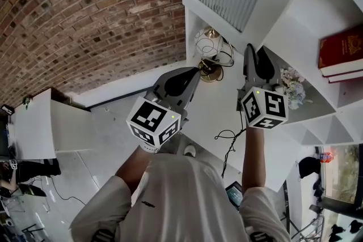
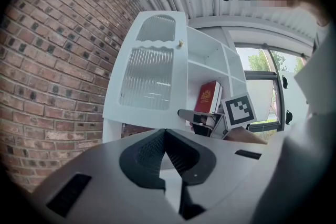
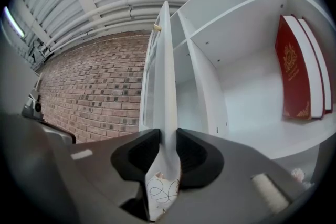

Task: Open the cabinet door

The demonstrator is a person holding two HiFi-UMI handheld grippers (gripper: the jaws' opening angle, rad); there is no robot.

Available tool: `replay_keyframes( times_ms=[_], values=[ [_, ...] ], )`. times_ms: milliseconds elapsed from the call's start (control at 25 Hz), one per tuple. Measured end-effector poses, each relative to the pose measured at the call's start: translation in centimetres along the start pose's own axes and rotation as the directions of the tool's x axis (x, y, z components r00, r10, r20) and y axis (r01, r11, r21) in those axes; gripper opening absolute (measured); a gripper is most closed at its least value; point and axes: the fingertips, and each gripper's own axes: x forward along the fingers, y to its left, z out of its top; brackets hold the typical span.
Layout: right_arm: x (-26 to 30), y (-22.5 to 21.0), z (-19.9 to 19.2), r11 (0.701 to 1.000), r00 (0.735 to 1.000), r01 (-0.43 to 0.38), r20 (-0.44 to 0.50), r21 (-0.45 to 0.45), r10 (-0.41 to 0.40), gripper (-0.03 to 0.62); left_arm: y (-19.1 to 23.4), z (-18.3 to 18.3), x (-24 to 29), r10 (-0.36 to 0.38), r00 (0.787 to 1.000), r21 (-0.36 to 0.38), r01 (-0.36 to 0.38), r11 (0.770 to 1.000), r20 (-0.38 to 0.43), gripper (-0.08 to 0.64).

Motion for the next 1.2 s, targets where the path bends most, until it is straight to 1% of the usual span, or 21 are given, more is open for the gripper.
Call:
replay_keyframes(
  times_ms=[600, 920, 1200],
  values=[
    [-1.8, 3.1, 0.1, 0.999, 0.999, -0.036, 0.003, 0.013, 0.036, 0.094, -0.5, 0.0, -2.9, 0.038, 0.999, -0.003, -0.038, 0.999, 0.014, 0.009],
    [-2.4, 4.7, 0.2, 0.997, 0.997, -0.078, 0.001, 0.019, 0.078, 0.084, -0.7, 0.1, -4.0, 0.063, 0.998, -0.006, -0.063, 0.998, 0.02, 0.009],
    [-2.8, 6.0, 0.2, 0.994, 0.994, -0.112, 0.005, 0.019, 0.112, 0.078, -0.7, -0.4, -5.2, 0.1, 0.995, -0.013, -0.099, 0.995, 0.019, 0.009]
  ],
)
